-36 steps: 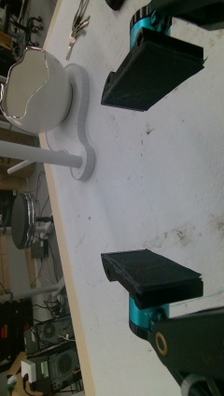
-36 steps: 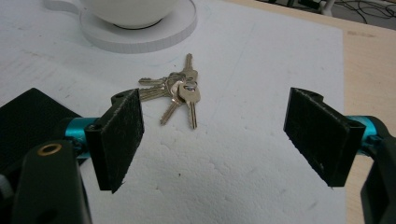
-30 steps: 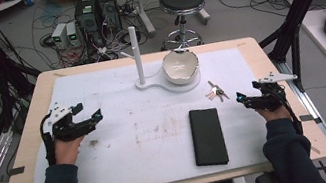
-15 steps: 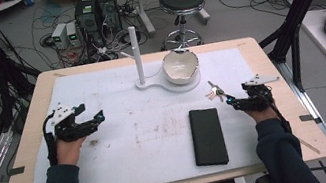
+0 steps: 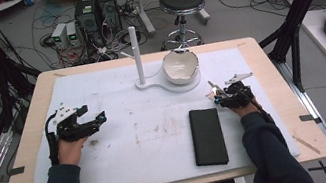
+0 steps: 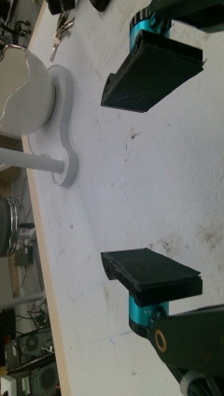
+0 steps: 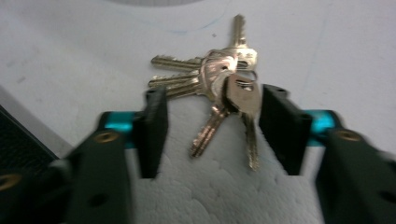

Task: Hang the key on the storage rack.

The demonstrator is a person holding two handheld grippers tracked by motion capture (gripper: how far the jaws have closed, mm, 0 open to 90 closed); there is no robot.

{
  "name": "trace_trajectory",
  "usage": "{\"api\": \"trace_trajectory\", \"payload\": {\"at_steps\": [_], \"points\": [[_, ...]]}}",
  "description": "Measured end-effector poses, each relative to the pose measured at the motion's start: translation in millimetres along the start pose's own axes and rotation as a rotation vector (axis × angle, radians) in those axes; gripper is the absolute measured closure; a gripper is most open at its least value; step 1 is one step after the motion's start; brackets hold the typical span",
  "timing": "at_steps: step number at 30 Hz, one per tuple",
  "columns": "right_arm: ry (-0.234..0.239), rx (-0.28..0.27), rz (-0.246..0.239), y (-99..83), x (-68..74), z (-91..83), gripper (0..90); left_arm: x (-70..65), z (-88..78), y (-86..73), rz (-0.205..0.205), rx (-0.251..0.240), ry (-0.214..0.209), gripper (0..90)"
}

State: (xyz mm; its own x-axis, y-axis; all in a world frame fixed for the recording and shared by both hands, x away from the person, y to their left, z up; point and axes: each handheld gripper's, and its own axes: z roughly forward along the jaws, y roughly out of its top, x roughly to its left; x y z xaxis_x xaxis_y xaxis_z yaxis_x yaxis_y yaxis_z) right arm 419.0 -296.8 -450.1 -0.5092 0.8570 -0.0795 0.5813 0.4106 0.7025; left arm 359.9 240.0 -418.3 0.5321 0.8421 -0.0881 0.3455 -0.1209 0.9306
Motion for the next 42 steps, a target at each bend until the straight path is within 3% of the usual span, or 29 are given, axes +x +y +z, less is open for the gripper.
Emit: {"api": "trace_trajectory", "payload": {"at_steps": [1,3,10,11,12,15,19,21,25,28,31,36,37,39,40,42], "points": [[0.005,0.004,0.005,1.3,-1.0,0.5,53.2,-0.4,0.0,0.0,-0.001,-0.002,-0.003,21.7],[0.018,0.004,-0.012,1.6,-1.7,-0.3,73.9,-0.8,-0.6,0.3,-0.002,-0.005,-0.005,21.8],[-0.054,0.019,-0.058,2.6,1.9,-3.8,86.3,0.0,-0.5,-0.9,-0.015,-0.004,-0.013,21.8],[-0.054,0.019,-0.058,2.6,1.9,-3.8,86.3,0.0,-0.5,-0.9,-0.015,-0.004,-0.013,21.8],[-0.085,0.019,-0.063,2.2,1.2,-4.1,86.4,0.2,-0.5,-0.9,-0.015,-0.002,-0.015,21.8],[-0.084,0.011,-0.093,-1.3,1.8,-2.1,80.4,0.8,0.2,-1.3,-0.016,0.004,-0.015,21.8],[-0.034,0.001,-0.042,-2.9,-4.8,-1.9,84.7,0.3,2.0,-1.9,-0.019,0.011,-0.020,21.8],[-0.043,0.007,-0.037,-1.8,-3.3,-1.9,86.4,-0.2,2.2,-2.0,-0.019,0.014,-0.021,21.9],[0.002,-0.017,0.147,-5.6,-19.2,-5.3,88.7,0.6,1.4,-2.0,-0.022,0.012,-0.017,22.0],[0.012,-0.011,0.196,-8.6,-25.1,-4.6,88.5,2.0,2.0,-2.8,-0.030,0.018,-0.019,22.2],[-0.025,-0.008,0.147,-7.1,-19.7,-3.4,87.4,1.7,3.4,-3.4,-0.031,0.026,-0.025,22.2],[-0.031,0.002,0.130,-5.8,-18.6,-4.0,88.7,0.9,3.9,-3.5,-0.029,0.031,-0.027,22.5],[-0.013,0.001,0.124,-4.6,-19.0,-6.2,88.9,1.0,3.5,-3.4,-0.032,0.031,-0.025,22.5],[-0.005,-0.076,0.114,0.4,-17.2,-17.6,89.0,2.3,1.9,-3.2,-0.037,0.026,-0.020,22.5],[-0.005,-0.076,0.114,0.4,-17.2,-17.6,89.0,2.3,1.9,-3.2,-0.037,0.026,-0.020,22.5],[0.024,-0.177,0.099,11.0,-13.6,-35.6,89.0,3.1,2.5,-4.0,-0.041,0.030,-0.019,22.5]]}}
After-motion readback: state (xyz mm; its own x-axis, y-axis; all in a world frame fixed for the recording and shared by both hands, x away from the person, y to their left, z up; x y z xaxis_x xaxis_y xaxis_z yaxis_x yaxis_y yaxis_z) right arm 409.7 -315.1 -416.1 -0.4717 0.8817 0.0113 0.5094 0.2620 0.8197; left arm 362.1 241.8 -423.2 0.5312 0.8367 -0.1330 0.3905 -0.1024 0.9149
